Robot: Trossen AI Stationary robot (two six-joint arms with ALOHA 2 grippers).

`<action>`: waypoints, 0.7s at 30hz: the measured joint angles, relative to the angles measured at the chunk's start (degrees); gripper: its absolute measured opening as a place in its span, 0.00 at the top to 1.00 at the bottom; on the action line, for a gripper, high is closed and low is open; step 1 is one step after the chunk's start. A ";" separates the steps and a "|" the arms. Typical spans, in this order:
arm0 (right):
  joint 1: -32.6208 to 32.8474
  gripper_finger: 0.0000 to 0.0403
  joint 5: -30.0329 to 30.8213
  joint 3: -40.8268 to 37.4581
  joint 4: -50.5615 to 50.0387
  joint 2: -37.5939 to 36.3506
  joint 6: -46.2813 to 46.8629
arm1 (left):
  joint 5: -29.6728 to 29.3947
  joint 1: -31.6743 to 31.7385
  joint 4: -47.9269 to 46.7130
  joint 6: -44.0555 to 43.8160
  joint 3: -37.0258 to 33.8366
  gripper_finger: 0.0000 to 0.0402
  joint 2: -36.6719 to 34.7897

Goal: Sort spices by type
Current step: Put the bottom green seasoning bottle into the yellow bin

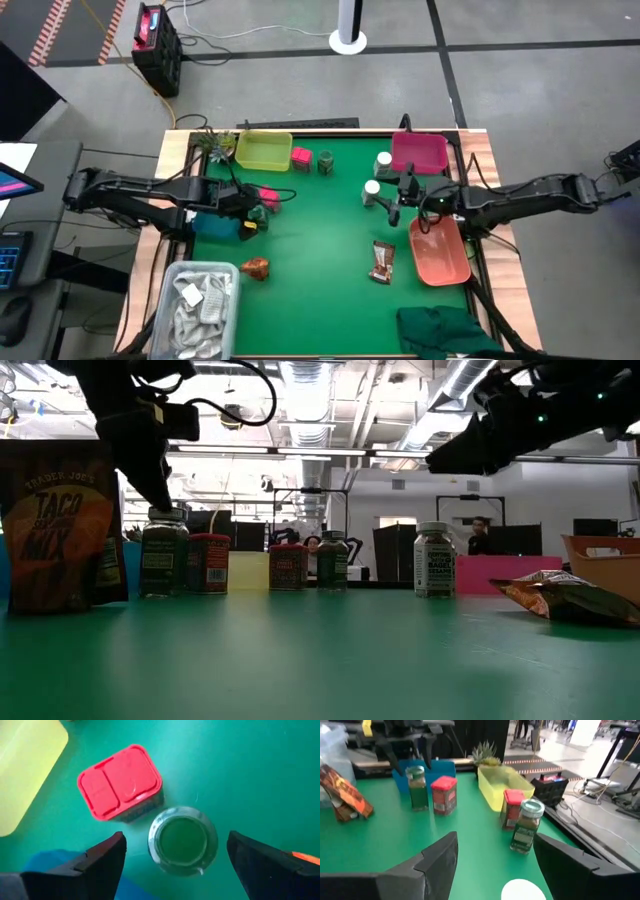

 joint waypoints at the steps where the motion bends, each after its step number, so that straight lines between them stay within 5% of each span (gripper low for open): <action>1: 0.00 0.29 -0.29 0.00 -0.10 0.52 0.18 | -0.07 0.00 0.79 0.19 -0.49 0.17 0.00; 11: -1.90 0.29 -3.04 0.00 0.80 4.53 2.39 | 0.15 -0.02 4.49 2.90 -2.77 0.20 5.19; 18: -2.60 0.29 -3.02 0.00 0.86 4.34 2.39 | 0.06 -0.22 4.76 5.07 -2.56 0.50 10.87; 21: -2.58 0.29 -3.02 0.00 0.88 4.38 2.39 | -0.11 -0.22 5.06 4.49 -2.49 0.52 11.10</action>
